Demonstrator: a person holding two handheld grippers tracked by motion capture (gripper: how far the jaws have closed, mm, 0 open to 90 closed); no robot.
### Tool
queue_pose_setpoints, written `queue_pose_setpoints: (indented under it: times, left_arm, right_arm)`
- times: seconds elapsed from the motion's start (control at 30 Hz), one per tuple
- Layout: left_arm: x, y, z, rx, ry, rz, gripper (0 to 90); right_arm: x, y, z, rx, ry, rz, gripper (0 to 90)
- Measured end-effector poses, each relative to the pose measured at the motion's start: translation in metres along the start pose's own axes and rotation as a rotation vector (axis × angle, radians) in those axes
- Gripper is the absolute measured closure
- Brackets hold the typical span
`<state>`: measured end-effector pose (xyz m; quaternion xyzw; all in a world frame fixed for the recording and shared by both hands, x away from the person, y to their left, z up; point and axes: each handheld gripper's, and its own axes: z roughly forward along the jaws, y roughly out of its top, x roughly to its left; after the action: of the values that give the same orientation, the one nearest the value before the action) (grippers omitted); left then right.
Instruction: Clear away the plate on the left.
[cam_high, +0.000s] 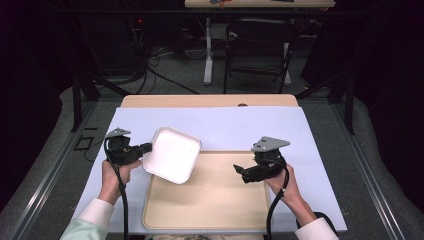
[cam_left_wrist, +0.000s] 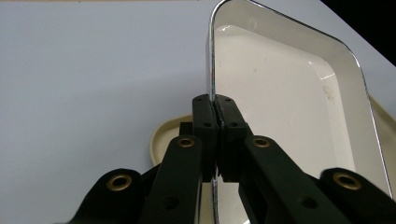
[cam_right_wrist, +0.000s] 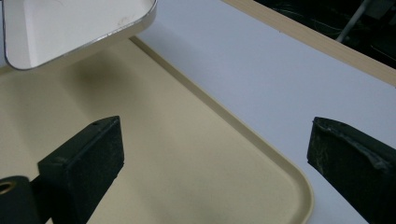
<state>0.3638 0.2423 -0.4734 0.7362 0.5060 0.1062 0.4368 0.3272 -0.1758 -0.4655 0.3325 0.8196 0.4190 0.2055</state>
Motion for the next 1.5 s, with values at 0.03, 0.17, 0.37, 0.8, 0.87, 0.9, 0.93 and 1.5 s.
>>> queue_pose_setpoints:
  times: [0.03,0.17,0.37,0.8,0.87,0.9,0.93,1.5]
  left_arm:
    - [-0.002,0.0,0.001,0.001,-0.002,0.0,88.0]
    - [-0.008,0.0,0.005,0.003,-0.012,0.007,88.0]
    - [-0.02,-0.001,0.013,0.006,-0.023,0.011,88.0]
    - [-0.045,-0.004,0.024,-0.013,-0.051,0.049,88.0]
    - [-0.048,-0.004,0.025,-0.017,-0.056,0.049,88.0]
    - [-0.049,-0.005,0.025,-0.021,-0.061,0.05,87.9]
    - [-0.05,-0.005,0.026,-0.021,-0.065,0.055,87.9]
    - [-0.058,-0.008,0.028,-0.067,-0.1,0.066,87.4]
  right_arm:
    - [0.001,0.001,0.001,-0.003,0.004,0.002,3.5]
    - [0.006,0.005,0.007,0.0,0.022,0.001,3.5]
    - [0.008,0.008,0.011,-0.004,0.056,0.028,3.5]
    - [0.035,0.016,0.034,0.065,0.115,0.081,4.1]
    - [0.037,0.017,0.037,0.071,0.123,0.089,4.6]
    - [0.038,0.017,0.038,0.071,0.126,0.097,4.8]
    - [0.038,0.016,0.04,0.073,0.127,0.108,5.0]
    - [0.04,0.014,0.049,0.106,0.108,0.146,45.7]
